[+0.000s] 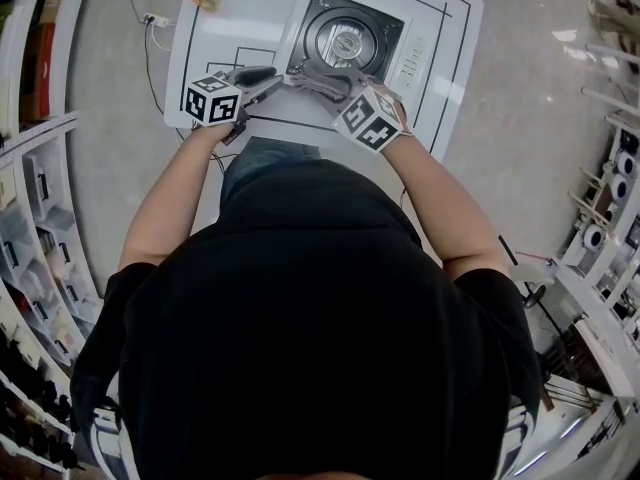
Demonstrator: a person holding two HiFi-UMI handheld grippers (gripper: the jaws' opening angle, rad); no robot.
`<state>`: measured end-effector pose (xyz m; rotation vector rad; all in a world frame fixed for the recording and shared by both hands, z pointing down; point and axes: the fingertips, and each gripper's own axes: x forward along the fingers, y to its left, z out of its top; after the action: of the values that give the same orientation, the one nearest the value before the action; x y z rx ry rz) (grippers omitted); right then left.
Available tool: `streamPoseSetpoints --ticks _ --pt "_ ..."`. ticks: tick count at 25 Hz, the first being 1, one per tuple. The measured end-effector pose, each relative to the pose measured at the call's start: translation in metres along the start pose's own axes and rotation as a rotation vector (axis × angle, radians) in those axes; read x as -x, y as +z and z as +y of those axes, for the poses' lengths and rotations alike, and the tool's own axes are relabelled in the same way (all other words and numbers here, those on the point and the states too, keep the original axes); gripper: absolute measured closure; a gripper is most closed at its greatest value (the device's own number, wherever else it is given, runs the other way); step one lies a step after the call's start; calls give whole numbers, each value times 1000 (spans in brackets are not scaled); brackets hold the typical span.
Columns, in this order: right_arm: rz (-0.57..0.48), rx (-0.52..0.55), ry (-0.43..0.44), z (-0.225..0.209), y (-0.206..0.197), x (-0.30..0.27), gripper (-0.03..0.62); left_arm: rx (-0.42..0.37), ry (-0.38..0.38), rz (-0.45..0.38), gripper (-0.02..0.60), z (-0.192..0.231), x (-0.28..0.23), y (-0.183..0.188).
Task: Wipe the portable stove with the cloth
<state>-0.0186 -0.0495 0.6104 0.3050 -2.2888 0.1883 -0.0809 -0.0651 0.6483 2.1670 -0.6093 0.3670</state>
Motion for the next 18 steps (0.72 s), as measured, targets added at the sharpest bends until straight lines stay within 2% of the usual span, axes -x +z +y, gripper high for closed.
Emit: streamPoseSetpoints --ticks 10,18 --pt "42 -80 67 -25 -9 -34 482 -5 -12 15 459 4 -1 2" --pt "8 -125 57 -60 7 -48 482 10 -17 19 460 6 -1 4"
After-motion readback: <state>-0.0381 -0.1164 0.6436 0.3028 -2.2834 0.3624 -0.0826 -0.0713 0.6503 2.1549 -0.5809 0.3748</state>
